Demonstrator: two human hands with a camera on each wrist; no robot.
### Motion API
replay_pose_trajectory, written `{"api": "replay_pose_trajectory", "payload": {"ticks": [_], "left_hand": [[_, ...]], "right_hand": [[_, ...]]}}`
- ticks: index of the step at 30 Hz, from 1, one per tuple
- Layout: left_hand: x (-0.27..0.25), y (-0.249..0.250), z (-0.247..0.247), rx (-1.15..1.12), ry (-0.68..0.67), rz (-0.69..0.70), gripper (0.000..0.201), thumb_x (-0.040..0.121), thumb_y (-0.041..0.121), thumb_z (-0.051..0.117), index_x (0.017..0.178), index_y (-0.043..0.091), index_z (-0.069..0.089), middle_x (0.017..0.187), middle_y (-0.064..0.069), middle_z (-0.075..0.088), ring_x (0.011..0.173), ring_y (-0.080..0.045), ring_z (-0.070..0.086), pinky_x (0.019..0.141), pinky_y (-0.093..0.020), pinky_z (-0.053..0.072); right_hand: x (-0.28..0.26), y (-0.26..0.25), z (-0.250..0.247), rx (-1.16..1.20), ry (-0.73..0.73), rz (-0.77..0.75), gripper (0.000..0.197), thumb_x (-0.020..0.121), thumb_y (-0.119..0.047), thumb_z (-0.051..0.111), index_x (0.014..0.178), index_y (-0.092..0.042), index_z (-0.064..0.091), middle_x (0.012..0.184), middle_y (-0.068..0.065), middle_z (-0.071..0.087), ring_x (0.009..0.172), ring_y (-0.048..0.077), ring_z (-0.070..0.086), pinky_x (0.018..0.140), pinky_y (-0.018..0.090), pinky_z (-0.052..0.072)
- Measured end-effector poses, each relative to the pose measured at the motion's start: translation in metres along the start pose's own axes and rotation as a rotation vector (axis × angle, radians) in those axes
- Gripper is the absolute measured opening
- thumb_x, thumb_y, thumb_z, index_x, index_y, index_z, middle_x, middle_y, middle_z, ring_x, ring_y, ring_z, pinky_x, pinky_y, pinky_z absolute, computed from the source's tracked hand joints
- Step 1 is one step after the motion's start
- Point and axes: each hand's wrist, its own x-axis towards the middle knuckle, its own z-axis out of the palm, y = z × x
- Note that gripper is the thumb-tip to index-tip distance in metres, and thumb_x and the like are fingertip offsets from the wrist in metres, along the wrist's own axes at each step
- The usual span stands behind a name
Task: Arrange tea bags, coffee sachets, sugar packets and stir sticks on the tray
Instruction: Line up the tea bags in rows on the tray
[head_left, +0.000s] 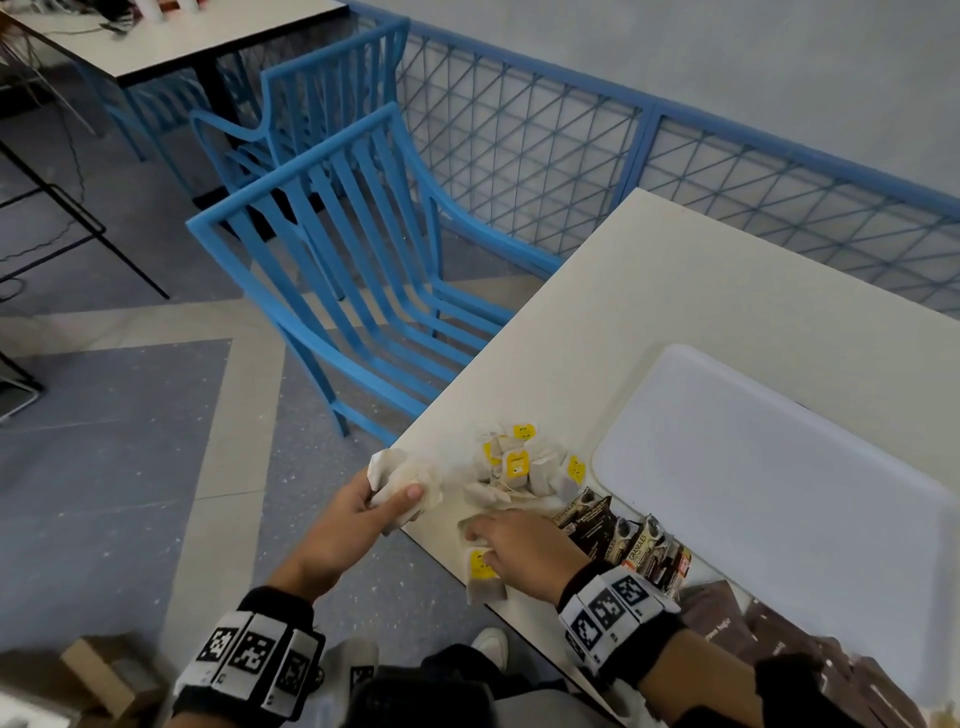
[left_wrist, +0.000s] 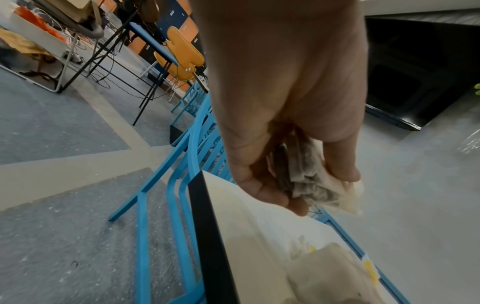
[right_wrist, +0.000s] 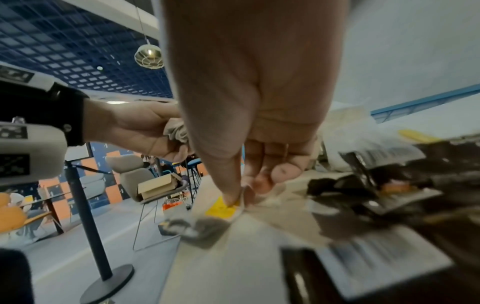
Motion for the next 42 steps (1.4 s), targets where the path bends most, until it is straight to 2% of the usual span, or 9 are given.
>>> {"api": "replay_pose_trajectory", "payload": {"ticks": [7, 15, 20, 25, 31, 33, 36, 39, 42], "left_hand": [[0.003, 0.003, 0.003, 0.037, -0.056, 0.005, 0.019, 0.089, 0.03, 0.057, 0.109, 0.03, 0.056, 0.097, 0.003, 0.067, 0.08, -0.007, 0.06, 0.063, -0.017, 0.049], [0.005, 0.01, 0.01, 0.008, -0.09, 0.04, 0.022, 0.091, 0.02, 0.055, 0.113, 0.018, 0.055, 0.092, 0.003, 0.064, 0.065, 0.01, 0.059, 0.054, -0.009, 0.044], [0.007, 0.008, 0.007, -0.04, -0.073, 0.009, 0.029, 0.089, 0.024, 0.058, 0.117, 0.02, 0.053, 0.099, -0.004, 0.067, 0.075, -0.005, 0.066, 0.061, -0.017, 0.05], [0.011, 0.016, 0.018, -0.059, -0.121, 0.016, 0.028, 0.089, 0.024, 0.058, 0.116, 0.019, 0.053, 0.101, -0.006, 0.068, 0.081, -0.018, 0.067, 0.07, -0.026, 0.056], [0.016, 0.038, 0.056, -0.04, -0.315, 0.024, 0.027, 0.092, 0.024, 0.054, 0.118, 0.019, 0.053, 0.106, -0.004, 0.069, 0.085, -0.01, 0.068, 0.074, -0.027, 0.056], [0.017, 0.047, 0.073, -0.085, -0.402, 0.003, 0.032, 0.09, 0.026, 0.055, 0.122, 0.022, 0.053, 0.111, -0.001, 0.069, 0.097, -0.014, 0.067, 0.078, -0.032, 0.056], [0.016, 0.06, 0.099, -0.201, -0.487, -0.084, 0.04, 0.081, 0.033, 0.054, 0.12, 0.024, 0.055, 0.107, 0.002, 0.071, 0.096, -0.016, 0.067, 0.079, -0.037, 0.056], [0.017, 0.069, 0.122, -0.287, -0.51, -0.166, 0.044, 0.082, 0.036, 0.054, 0.121, 0.016, 0.058, 0.107, -0.008, 0.07, 0.096, -0.024, 0.067, 0.089, -0.046, 0.052], [0.02, 0.078, 0.141, -0.312, -0.486, -0.172, 0.044, 0.081, 0.033, 0.056, 0.12, 0.013, 0.057, 0.109, -0.008, 0.07, 0.096, -0.02, 0.067, 0.087, -0.04, 0.054]], "right_hand": [[0.0, 0.0, 0.008, -0.058, 0.018, 0.003, 0.055, 0.089, -0.007, 0.05, 0.14, -0.018, 0.031, 0.13, 0.01, 0.05, 0.116, 0.03, 0.05, 0.084, 0.041, 0.045], [-0.002, 0.002, 0.007, -0.113, 0.162, 0.013, 0.022, 0.09, -0.013, 0.047, 0.11, -0.008, 0.054, 0.116, 0.01, 0.053, 0.107, 0.028, 0.052, 0.08, 0.04, 0.047], [-0.03, 0.007, -0.005, 0.192, 0.285, 0.018, 0.025, 0.085, -0.03, 0.053, 0.099, -0.01, 0.059, 0.105, -0.002, 0.044, 0.099, 0.013, 0.047, 0.084, 0.025, 0.042], [-0.067, 0.013, -0.043, 0.559, 0.47, 0.086, 0.014, 0.082, -0.02, 0.069, 0.095, -0.017, 0.066, 0.086, -0.016, 0.057, 0.082, 0.003, 0.055, 0.072, 0.008, 0.04], [-0.095, 0.023, -0.072, 1.014, 0.396, 0.015, 0.024, 0.085, -0.01, 0.066, 0.099, -0.029, 0.068, 0.095, -0.015, 0.07, 0.091, 0.005, 0.065, 0.086, 0.021, 0.05], [-0.104, 0.024, -0.077, 1.017, 0.38, 0.011, 0.027, 0.086, -0.009, 0.064, 0.106, -0.027, 0.066, 0.104, -0.009, 0.07, 0.1, 0.006, 0.064, 0.089, 0.019, 0.049], [-0.113, 0.032, -0.076, 0.976, 0.488, 0.098, 0.02, 0.085, -0.014, 0.067, 0.104, -0.02, 0.062, 0.097, -0.002, 0.071, 0.089, 0.002, 0.064, 0.079, 0.013, 0.047], [-0.121, 0.043, -0.071, 0.905, 0.643, 0.191, 0.013, 0.082, -0.021, 0.07, 0.089, -0.017, 0.061, 0.087, -0.008, 0.068, 0.08, 0.001, 0.061, 0.069, 0.011, 0.042], [-0.13, 0.057, -0.068, 0.815, 0.746, 0.191, 0.009, 0.081, -0.023, 0.071, 0.086, -0.022, 0.064, 0.088, -0.014, 0.061, 0.077, 0.003, 0.055, 0.068, 0.015, 0.044]]}}
